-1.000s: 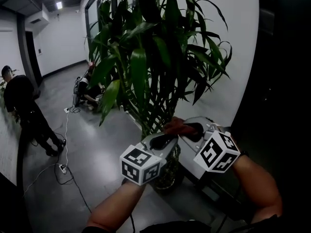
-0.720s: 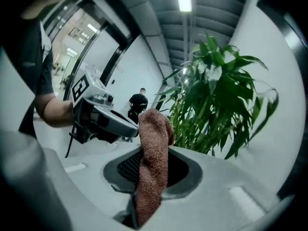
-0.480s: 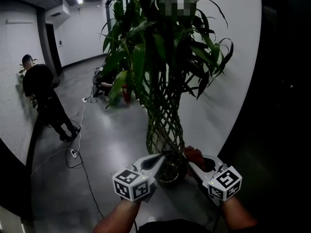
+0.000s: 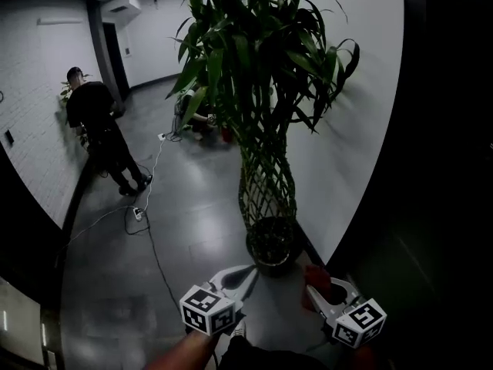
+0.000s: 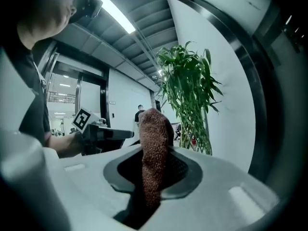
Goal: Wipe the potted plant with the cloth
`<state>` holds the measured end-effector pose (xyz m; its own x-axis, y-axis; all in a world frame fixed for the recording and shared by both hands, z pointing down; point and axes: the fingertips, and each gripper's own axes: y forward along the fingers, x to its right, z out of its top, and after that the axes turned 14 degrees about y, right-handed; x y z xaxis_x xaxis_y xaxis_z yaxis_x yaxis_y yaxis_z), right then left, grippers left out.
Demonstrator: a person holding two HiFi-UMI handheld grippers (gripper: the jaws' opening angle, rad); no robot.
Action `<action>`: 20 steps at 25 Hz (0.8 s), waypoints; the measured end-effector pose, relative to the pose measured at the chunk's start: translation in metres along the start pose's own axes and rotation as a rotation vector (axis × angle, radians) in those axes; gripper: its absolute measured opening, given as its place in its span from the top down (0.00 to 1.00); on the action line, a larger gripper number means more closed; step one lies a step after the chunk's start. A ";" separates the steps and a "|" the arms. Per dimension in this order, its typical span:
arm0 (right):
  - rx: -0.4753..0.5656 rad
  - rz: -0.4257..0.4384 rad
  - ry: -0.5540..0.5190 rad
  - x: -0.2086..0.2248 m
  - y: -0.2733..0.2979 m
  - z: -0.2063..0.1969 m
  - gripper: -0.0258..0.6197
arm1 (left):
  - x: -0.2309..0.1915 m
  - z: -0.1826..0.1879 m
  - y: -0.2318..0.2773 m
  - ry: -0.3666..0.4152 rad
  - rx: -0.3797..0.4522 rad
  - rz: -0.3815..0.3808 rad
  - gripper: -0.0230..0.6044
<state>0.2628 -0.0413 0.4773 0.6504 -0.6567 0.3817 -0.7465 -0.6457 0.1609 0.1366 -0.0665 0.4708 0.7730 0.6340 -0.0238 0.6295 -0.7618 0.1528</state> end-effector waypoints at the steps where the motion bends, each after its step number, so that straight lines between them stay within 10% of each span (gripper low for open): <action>1: -0.002 0.000 0.012 0.002 -0.007 -0.008 0.86 | 0.007 -0.004 -0.003 -0.007 -0.003 0.014 0.94; 9: -0.012 0.012 0.080 -0.001 -0.042 -0.041 0.86 | 0.039 -0.024 -0.025 -0.018 -0.087 0.143 0.94; 20: 0.040 -0.049 0.101 -0.029 -0.045 -0.055 0.86 | 0.046 -0.023 -0.062 0.003 -0.067 0.024 0.93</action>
<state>0.2702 0.0282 0.5093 0.6671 -0.5825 0.4643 -0.7063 -0.6927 0.1458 0.1310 0.0131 0.4828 0.7873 0.6164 -0.0160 0.6042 -0.7661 0.2192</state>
